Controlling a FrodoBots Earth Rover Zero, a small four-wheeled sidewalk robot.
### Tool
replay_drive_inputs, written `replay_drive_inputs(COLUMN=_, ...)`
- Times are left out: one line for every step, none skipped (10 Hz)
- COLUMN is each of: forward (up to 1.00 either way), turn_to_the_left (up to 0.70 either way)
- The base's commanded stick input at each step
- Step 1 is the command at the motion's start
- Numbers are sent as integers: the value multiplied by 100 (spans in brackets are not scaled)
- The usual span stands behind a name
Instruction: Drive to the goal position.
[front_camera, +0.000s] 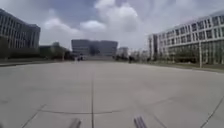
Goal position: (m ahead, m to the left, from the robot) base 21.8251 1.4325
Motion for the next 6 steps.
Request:
replay_drive_inputs(forward=100, turn_to_the_left=0)
replay_drive_inputs(forward=100, turn_to_the_left=0)
replay_drive_inputs(forward=100, turn_to_the_left=0)
replay_drive_inputs(forward=100, turn_to_the_left=0)
replay_drive_inputs(forward=100, turn_to_the_left=0)
replay_drive_inputs(forward=100, turn_to_the_left=0)
